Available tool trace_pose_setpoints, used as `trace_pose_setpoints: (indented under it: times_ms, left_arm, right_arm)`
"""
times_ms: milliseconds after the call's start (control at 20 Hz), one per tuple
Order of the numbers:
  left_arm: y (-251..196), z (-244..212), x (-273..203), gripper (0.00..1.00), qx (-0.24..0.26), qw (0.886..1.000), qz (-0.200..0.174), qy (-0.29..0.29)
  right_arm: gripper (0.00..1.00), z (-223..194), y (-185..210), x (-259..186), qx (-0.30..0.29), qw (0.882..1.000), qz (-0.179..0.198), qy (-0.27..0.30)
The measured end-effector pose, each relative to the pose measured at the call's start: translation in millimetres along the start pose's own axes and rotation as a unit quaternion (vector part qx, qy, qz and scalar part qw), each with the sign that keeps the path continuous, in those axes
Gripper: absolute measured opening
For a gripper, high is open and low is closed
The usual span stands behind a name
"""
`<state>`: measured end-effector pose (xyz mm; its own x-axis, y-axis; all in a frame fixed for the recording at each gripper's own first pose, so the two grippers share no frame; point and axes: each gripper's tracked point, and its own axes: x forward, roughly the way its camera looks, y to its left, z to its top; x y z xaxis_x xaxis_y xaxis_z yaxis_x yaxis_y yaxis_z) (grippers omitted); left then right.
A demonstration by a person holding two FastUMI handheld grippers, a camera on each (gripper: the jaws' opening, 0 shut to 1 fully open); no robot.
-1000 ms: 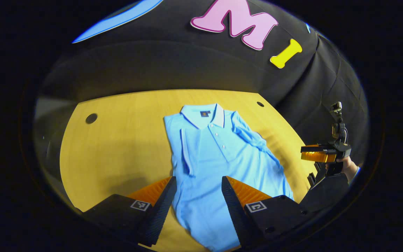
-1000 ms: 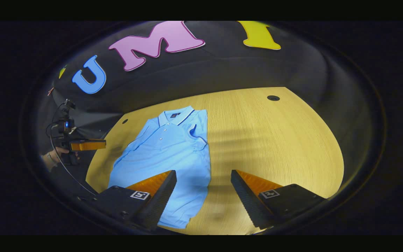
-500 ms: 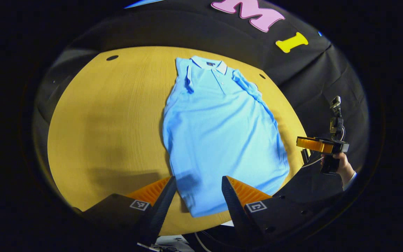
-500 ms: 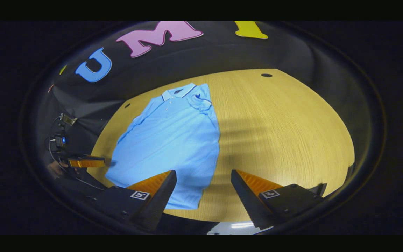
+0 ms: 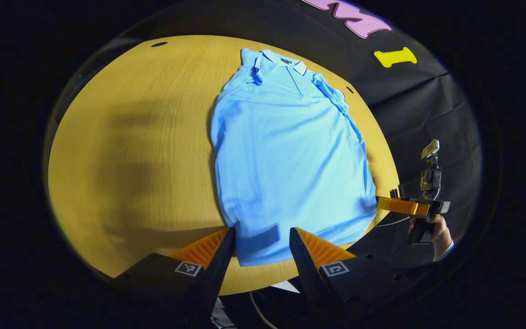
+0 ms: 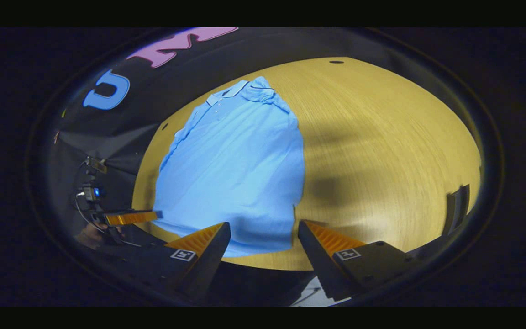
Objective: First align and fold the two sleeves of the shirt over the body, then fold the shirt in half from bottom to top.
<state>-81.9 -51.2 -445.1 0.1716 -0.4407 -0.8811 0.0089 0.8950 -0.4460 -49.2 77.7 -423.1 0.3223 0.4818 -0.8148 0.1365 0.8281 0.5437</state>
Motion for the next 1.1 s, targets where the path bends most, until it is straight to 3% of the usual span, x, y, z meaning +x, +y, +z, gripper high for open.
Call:
trace_pose_setpoints:
  times_ms: [50,250,350,400,450,600,850,950,1000,1100]
  left_arm:
    - [0,1,2,0.81,-0.002,1.0,0.002,0.0]
    - [-8,1,11,0.72,0.022,1.0,0.005,0.005]
    - [-10,0,17,0.59,0.036,0.999,0.01,0.009]
    - [-12,0,19,0.44,0.036,0.999,0.007,0.011]
    - [-16,2,21,0.29,0.028,1.0,-0.003,0.009]
    - [-18,11,21,0.1,0.006,1.0,-0.014,0.001]
    - [-26,44,-3,0.07,0.003,0.998,-0.038,-0.042]
    - [-28,73,-14,0.07,0.008,0.996,-0.038,-0.076]
    - [-29,89,-21,0.07,0.013,0.995,-0.04,-0.094]
    - [-34,123,-33,0.07,0.025,0.991,-0.039,-0.126]
  right_arm:
    - [0.93,-1,3,5,0.014,1.0,0.004,0.015]
    - [0.68,7,11,22,0.022,0.999,0.016,0.04]
    - [0.37,8,11,32,0.033,0.998,0.021,0.053]
    - [0.07,8,16,33,0.043,0.997,0.036,0.061]
    - [0.06,8,20,34,0.062,0.995,0.05,0.057]
    - [0.05,10,19,34,0.109,0.989,0.078,0.057]
    - [0.0,34,41,15,0.129,0.981,0.147,0.02]
    - [0.05,52,53,5,0.116,0.978,0.172,0.002]
    - [0.0,65,59,-1,0.112,0.976,0.184,-0.011]
    - [0.0,96,71,-11,0.101,0.974,0.2,-0.04]
